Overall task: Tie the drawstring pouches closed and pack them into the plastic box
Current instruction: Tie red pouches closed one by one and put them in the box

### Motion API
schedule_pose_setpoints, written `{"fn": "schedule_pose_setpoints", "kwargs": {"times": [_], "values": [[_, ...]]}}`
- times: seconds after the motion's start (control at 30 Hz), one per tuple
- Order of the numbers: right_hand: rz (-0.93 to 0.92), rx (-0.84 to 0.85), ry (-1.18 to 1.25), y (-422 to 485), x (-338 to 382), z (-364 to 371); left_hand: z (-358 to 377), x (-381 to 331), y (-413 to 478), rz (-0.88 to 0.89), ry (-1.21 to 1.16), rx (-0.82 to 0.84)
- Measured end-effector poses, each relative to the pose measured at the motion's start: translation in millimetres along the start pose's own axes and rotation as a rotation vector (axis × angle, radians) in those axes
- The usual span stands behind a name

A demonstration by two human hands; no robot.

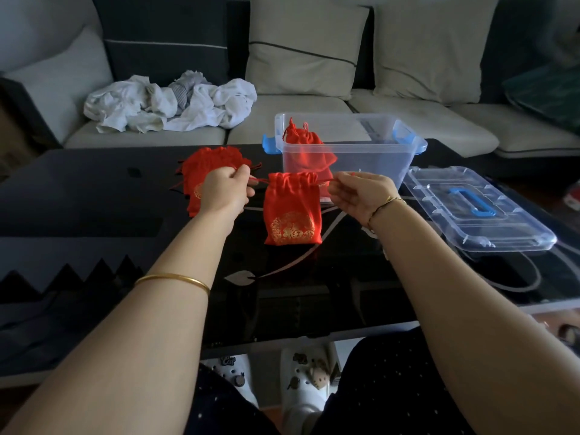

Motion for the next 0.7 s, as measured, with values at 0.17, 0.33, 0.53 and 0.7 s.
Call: {"fn": "schedule_pose_setpoints", "kwargs": {"times": [0.17, 0.33, 0.53, 0.7], "values": [[-0.117, -0.02, -0.301, -2, 5, -3, -7, -2, -2, 0.065, 0.187, -0.082], [-0.168, -0.253, -0.383, 8, 12, -33, -21, 21, 0, -0.388, -0.311, -0.198], [-0.235, -0.265, -0.309, 5, 23, -30, 6, -12, -5, -0.22, -0.55, 0.019], [-0.46, -0.025, -0.337, -21, 53, 14, 27, -43, -21, 0.032, -0.415, 0.272]]}}
Point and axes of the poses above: each hand's wrist, its own y-axis towards the middle knuckle, its own z-axis out of the palm, x = y × z, the point moved 7 cm from there along y, towards the middle knuckle, and after that the axes turned 5 degrees about -x, right-handed, at the moved point
